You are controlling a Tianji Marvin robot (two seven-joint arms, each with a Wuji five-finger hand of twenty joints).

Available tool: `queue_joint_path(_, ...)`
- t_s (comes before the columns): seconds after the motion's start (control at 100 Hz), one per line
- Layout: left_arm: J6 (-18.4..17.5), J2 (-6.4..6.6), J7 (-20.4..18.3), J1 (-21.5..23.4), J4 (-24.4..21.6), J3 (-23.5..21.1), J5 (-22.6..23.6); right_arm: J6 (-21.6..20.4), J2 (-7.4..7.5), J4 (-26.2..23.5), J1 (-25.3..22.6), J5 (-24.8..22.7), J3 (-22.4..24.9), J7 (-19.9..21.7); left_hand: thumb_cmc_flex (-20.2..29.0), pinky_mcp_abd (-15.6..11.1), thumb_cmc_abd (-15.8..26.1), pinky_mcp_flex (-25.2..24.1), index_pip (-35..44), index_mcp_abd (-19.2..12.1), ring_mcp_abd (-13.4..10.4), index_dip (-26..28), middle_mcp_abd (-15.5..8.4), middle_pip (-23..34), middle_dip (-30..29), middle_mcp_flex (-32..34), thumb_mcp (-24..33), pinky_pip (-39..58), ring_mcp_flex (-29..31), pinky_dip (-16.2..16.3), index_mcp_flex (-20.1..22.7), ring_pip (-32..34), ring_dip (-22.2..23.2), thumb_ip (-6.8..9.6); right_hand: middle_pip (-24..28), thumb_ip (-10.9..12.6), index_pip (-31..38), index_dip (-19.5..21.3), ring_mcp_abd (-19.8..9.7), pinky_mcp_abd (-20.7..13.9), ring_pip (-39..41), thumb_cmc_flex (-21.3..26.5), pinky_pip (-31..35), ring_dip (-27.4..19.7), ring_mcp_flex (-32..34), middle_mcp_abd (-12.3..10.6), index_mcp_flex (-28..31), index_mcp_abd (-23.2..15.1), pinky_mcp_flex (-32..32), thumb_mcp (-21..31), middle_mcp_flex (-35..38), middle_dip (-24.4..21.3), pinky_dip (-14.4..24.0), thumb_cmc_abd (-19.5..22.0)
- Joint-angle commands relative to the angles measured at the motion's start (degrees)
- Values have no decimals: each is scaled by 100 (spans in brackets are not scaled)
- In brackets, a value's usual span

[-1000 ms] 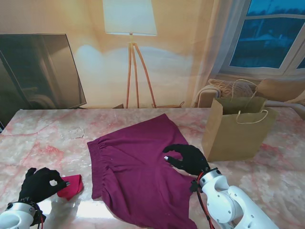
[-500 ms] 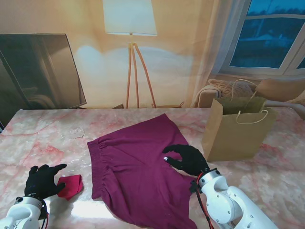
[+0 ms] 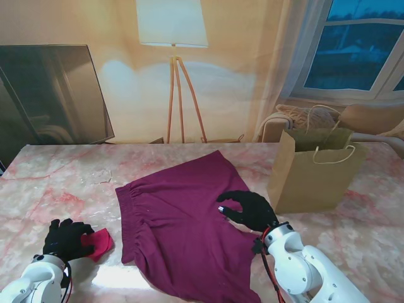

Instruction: Fold the socks and the shorts into the kraft paper bag

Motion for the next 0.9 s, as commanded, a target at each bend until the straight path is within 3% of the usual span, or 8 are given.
queue_joint_path(0.0,-39,-27,102,65,120,54,-103,20,-21,-21,-37,-14,-13,-10,621,-45,-315,-57,759,-385,-136,524,-179,103,-67,448,-280,108,335,269,283,145,0,-194,47,300,-68,50,-7,35,-85,-189,159,90,-170,54,-120,-152,-57,-107,-117,16,242,136)
queue_joint_path(0.17,-176,-97,346,148,24,5,-405,48,-25,-6,-29,14,-43,-4,720,-161,-341,65,1033,-584,-264,1078,-279,308,-316,2267,327,725,2025,1079,462,546,-39,-100,47,300,-75,49,2,24,-85,-189,150,92,-171,59,-135,-149,-66,-105,-118,15,249,144)
queue_joint_path(0.27,-220,-150,568,243,-119,-67,-510,56,-25,-5,-26,19,-53,1,745,-100,-425,100,1070,-590,-224,1141,-460,-14,751,3672,543,1914,3036,1118,511,1099,229,-157,50,299,-71,50,5,-5,-80,-190,145,94,-162,67,-124,-145,-61,-107,-110,16,251,146)
queue_joint_path(0.31,-243,-181,733,269,-162,-84,-548,60,-26,-4,-23,18,-56,-2,863,-59,-516,66,1094,-617,-218,1132,-544,-304,1213,4130,475,2610,3295,887,577,1270,367,-185,50,300,-69,51,14,-23,-74,-188,139,96,-150,68,-118,-138,-58,-107,-110,17,248,146)
queue_joint_path(0.38,-288,-227,953,347,-311,-138,-601,69,-25,-9,-20,14,-58,-1,931,-27,-576,93,1130,-605,-215,1136,-559,-178,1432,4296,475,3148,3491,841,642,1475,541,-204,52,301,-77,48,23,-50,-71,-181,128,98,-147,60,-137,-131,-51,-104,-110,17,242,135)
queue_joint_path(0.42,-322,-252,1089,377,-392,-163,-601,79,-25,-20,-20,6,-57,-1,900,-17,-634,80,1141,-608,-220,1119,-569,-163,1456,4343,568,3485,3569,565,677,1490,670,-259,54,302,-81,46,18,-77,-60,-176,120,102,-125,67,-144,-110,-36,-95,-109,19,235,115)
queue_joint_path(0.57,-336,-325,1434,473,-835,-210,-590,114,-32,-100,-48,-56,-39,-73,882,-1,-665,45,1145,-600,-208,1113,-513,-146,1500,4348,611,3587,3605,528,711,1503,708,-225,85,309,-102,36,11,-138,-21,-156,122,114,-45,84,-190,-37,44,-19,-68,32,217,42)
queue_joint_path(0.89,-228,-315,1365,64,-1528,315,-441,152,-33,-309,-111,-198,-7,-164,822,2,-616,46,1126,-611,-187,1110,-564,-158,1628,4296,602,3333,3513,234,683,1497,825,-194,198,231,-336,-72,9,-173,16,-143,187,125,35,71,-783,378,123,493,-127,90,180,-633)
